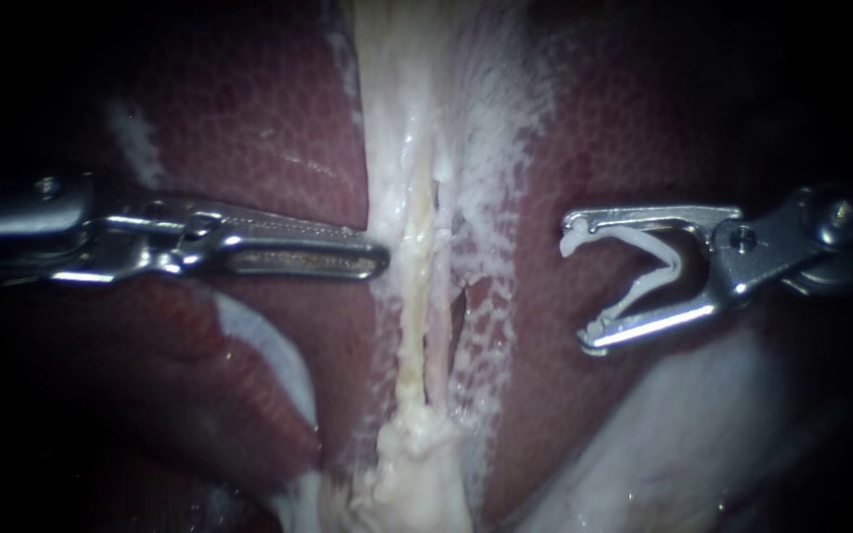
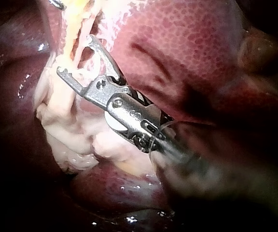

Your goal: Clipping first clip left tube

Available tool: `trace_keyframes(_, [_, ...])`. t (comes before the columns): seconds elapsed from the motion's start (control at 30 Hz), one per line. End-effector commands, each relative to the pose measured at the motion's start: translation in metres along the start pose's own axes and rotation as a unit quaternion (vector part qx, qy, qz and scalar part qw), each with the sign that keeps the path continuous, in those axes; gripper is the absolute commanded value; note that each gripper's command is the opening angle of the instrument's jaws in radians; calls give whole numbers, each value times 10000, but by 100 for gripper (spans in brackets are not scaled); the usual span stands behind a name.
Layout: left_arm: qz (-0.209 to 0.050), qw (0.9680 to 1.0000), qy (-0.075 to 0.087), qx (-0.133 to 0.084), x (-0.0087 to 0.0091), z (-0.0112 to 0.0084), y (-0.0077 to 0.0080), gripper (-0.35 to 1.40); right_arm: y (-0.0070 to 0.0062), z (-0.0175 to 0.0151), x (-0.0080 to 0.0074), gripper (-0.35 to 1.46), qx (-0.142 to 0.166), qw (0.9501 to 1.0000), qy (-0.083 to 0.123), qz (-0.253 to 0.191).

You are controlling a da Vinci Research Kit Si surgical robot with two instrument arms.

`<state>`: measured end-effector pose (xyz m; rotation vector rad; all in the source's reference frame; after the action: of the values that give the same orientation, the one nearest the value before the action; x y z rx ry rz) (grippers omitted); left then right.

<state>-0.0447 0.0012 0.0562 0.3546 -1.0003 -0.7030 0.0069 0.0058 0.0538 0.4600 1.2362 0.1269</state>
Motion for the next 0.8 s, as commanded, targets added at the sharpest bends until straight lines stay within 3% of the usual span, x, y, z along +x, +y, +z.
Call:
trace_keyframes(0.03, [0,10000,0,-2,0,0,0,-35,0,0,0,60,0,10000,-1,0])
trace_keyframes(0.23, [-18,10000,4,35,-7,-15,-3,-35,-3,2,-4,60,27,10000,0,-17])
trace_keyframes(0.43, [-75,10000,20,31,-29,-42,-10,-35,-9,14,-13,60,99,9999,3,-55])
trace_keyframes(0.8, [-181,9995,-252,-106,-67,-90,-3,-35,-22,55,-32,60,257,9996,2,-107])
